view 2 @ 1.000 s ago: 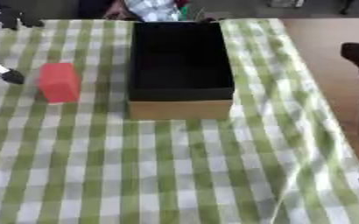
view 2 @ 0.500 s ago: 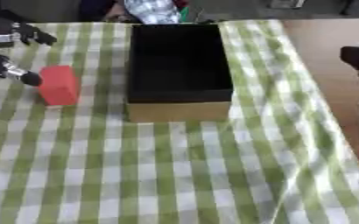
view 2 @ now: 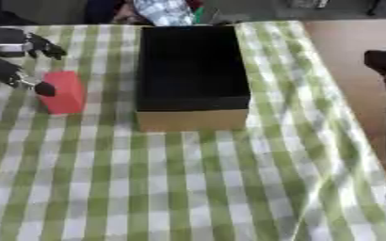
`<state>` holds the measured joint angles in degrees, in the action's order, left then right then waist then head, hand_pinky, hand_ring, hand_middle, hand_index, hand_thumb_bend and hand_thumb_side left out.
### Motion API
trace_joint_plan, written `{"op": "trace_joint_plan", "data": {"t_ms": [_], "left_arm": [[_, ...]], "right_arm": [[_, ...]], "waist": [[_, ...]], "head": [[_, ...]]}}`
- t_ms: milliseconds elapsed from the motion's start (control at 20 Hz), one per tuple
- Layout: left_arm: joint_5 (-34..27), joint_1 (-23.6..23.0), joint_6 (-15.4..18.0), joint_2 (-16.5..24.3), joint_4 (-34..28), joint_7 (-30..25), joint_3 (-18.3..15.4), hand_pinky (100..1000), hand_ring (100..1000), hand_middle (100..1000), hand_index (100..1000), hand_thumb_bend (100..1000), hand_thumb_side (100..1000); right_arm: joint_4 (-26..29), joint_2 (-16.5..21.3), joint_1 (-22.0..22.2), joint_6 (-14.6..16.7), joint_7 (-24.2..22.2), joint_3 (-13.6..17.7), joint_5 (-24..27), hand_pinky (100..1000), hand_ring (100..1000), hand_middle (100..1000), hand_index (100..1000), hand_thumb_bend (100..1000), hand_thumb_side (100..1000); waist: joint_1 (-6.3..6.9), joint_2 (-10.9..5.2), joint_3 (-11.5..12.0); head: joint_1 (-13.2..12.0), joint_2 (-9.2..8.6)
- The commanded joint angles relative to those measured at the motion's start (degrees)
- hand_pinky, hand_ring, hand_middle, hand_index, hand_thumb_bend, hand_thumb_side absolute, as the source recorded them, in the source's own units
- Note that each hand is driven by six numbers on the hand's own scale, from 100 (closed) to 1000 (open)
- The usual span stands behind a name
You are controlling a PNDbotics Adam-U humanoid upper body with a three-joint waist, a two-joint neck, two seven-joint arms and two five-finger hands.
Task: Pick up objects on the table and place them in the box.
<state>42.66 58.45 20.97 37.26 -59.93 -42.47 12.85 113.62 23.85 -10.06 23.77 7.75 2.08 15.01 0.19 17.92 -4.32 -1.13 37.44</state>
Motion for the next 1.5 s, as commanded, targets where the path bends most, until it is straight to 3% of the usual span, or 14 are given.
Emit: {"op": "trace_joint_plan", "data": {"t_ms": [50,550,1100,1200,1350,1500], "left_arm": [[1.2,0.8,7.3,0.8,-1.5,-8.7,0.1,806,883,819,944,883,906],[10.4,-0.2,2.0,-0.2,-2.4,-3.6,1.2,790,889,819,954,771,769],[12.2,-1.1,1.8,-2.1,-0.7,0.7,1.3,761,845,748,878,626,784],[12.5,-1.2,1.2,-2.2,-0.8,2.2,1.2,747,816,701,842,555,776],[12.4,-1.3,-0.3,-2.2,-1.3,4.7,1.1,722,765,630,793,377,747],[11.6,-1.3,-1.9,-1.9,-2.6,6.6,1.0,710,749,623,784,247,670]], "right_arm": [[1.0,0.5,-0.4,-0.3,0.0,0.2,0.1,820,740,608,809,100,867],[1.0,0.0,-0.5,-0.6,-0.2,0.1,0.0,820,740,604,804,100,870],[1.0,-0.5,-0.5,-0.9,-0.2,0.1,-0.2,822,741,603,804,100,872],[1.0,-0.6,-0.5,-0.9,-0.2,0.1,-0.2,822,742,603,804,100,872],[1.0,-0.7,-0.4,-1.1,-0.2,0.1,-0.2,823,742,602,804,100,873],[1.0,-0.7,-0.3,-1.2,-0.3,0.0,-0.3,823,742,602,804,100,873]], "waist": [[0.83,-0.67,0.0],[0.85,-0.45,-0.2],[0.83,-0.15,-0.4],[0.85,-0.14,-0.5],[0.90,-0.18,-0.4],[0.94,-0.27,-0.4]], "head": [[-0.2,0.06],[-0.6,0.16],[-0.7,0.26],[-0.7,0.32],[-0.7,0.38],[-0.7,0.52]]}}
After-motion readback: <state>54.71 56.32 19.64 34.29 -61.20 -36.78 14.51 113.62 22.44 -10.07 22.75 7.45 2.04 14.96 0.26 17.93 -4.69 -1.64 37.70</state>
